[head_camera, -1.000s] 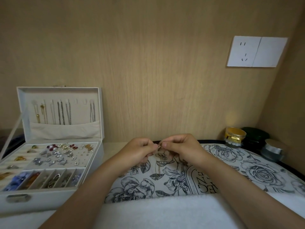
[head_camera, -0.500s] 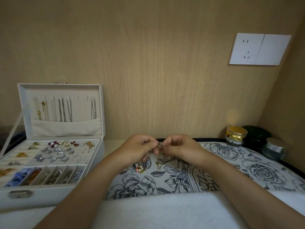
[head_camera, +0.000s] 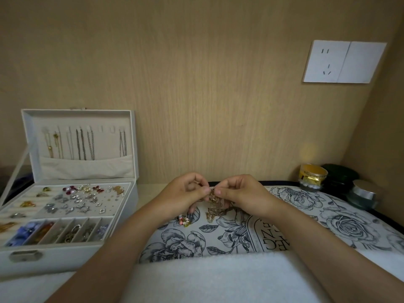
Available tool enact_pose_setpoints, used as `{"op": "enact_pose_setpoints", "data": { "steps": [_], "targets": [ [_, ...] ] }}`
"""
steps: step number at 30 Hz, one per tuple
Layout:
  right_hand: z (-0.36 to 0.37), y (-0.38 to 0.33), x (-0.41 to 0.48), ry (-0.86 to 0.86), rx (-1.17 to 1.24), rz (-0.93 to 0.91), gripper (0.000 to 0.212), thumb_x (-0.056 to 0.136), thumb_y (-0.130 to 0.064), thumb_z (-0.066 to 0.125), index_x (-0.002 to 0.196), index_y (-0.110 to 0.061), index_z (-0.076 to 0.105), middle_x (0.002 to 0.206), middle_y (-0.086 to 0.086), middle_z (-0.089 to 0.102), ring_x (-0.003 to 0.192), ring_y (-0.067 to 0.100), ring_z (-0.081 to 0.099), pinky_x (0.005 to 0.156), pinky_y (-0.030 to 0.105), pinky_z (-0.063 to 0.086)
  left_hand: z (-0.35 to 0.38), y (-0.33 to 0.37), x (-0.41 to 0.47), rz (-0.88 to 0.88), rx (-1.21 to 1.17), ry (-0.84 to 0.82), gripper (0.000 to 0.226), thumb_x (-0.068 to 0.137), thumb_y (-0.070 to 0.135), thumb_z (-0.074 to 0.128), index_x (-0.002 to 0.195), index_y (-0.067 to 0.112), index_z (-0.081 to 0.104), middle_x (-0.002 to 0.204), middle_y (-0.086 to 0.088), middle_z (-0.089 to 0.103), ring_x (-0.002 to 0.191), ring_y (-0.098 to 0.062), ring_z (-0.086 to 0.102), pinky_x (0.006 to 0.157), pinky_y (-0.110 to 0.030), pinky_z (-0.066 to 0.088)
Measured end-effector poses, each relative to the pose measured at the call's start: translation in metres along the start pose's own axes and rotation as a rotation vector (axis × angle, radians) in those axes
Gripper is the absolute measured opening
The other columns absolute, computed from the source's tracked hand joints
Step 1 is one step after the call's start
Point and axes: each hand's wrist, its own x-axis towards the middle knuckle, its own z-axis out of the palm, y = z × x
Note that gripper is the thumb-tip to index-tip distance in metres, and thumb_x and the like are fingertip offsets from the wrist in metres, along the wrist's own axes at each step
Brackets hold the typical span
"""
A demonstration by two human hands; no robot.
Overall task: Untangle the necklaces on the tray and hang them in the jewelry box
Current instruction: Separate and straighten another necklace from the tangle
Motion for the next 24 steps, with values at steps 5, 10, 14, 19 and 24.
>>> {"op": "enact_pose_setpoints", "data": {
  "steps": [5, 10, 14, 19, 24],
  "targets": [
    [0.0011, 0.0007, 0.0005, 0.026, 0.018, -0.019, 0.007, 0.091, -0.015, 0.072, 0.094, -0.011, 0.076, 0.075, 0.002, 0.071, 0.067, 0.017, 0.061, 0.068, 0.028, 0.052, 0.0062, -0.0021, 0.0016, 0.063, 0.023, 0.126, 0.011, 0.084, 0.023, 0.078, 0.087, 0.016, 0.071, 0.065, 0.012, 0.067, 0.049, -0.007, 0.055, 0.044, -0.015, 0.04],
    [-0.0004, 0.0006, 0.0009, 0.045, 0.077, -0.065, 0.007, 0.086, -0.01, 0.076, 0.093, -0.008, 0.075, 0.072, 0.005, 0.069, 0.06, 0.017, 0.061, 0.063, 0.027, 0.054, 0.0053, -0.0037, 0.0051, 0.073, 0.037, 0.16, 0.003, 0.086, 0.02, 0.075, 0.089, 0.021, 0.074, 0.078, 0.003, 0.074, 0.06, -0.01, 0.062, 0.054, -0.02, 0.048],
    [0.0006, 0.0018, 0.002, 0.066, 0.044, -0.104, 0.011, 0.083, -0.005, 0.078, 0.092, -0.009, 0.075, 0.075, 0.006, 0.07, 0.062, 0.017, 0.062, 0.06, 0.027, 0.054, 0.0065, -0.0051, 0.0064, 0.055, 0.1, 0.116, 0.003, 0.089, 0.022, 0.071, 0.088, 0.024, 0.073, 0.081, 0.006, 0.073, 0.065, -0.002, 0.062, 0.07, -0.025, 0.05],
    [0.0005, 0.0033, 0.0027, 0.099, -0.102, -0.172, 0.013, 0.078, -0.012, 0.084, 0.085, -0.02, 0.078, 0.081, 0.004, 0.074, 0.068, 0.015, 0.064, 0.065, 0.028, 0.055, 0.0065, -0.0038, 0.006, 0.039, 0.088, 0.086, 0.007, 0.096, 0.021, 0.063, 0.091, 0.021, 0.067, 0.07, 0.012, 0.067, 0.057, -0.008, 0.062, 0.059, -0.025, 0.047],
    [0.0042, 0.0036, -0.0008, 0.133, -0.336, -0.197, 0.008, 0.083, -0.023, 0.08, 0.077, -0.026, 0.076, 0.078, -0.011, 0.073, 0.067, 0.015, 0.067, 0.066, 0.036, 0.06, 0.0081, -0.0059, 0.0024, 0.1, 0.627, 0.098, 0.008, 0.1, 0.038, 0.051, 0.1, 0.033, 0.058, 0.082, 0.015, 0.063, 0.073, -0.002, 0.059, 0.063, -0.026, 0.042]
  ]
}}
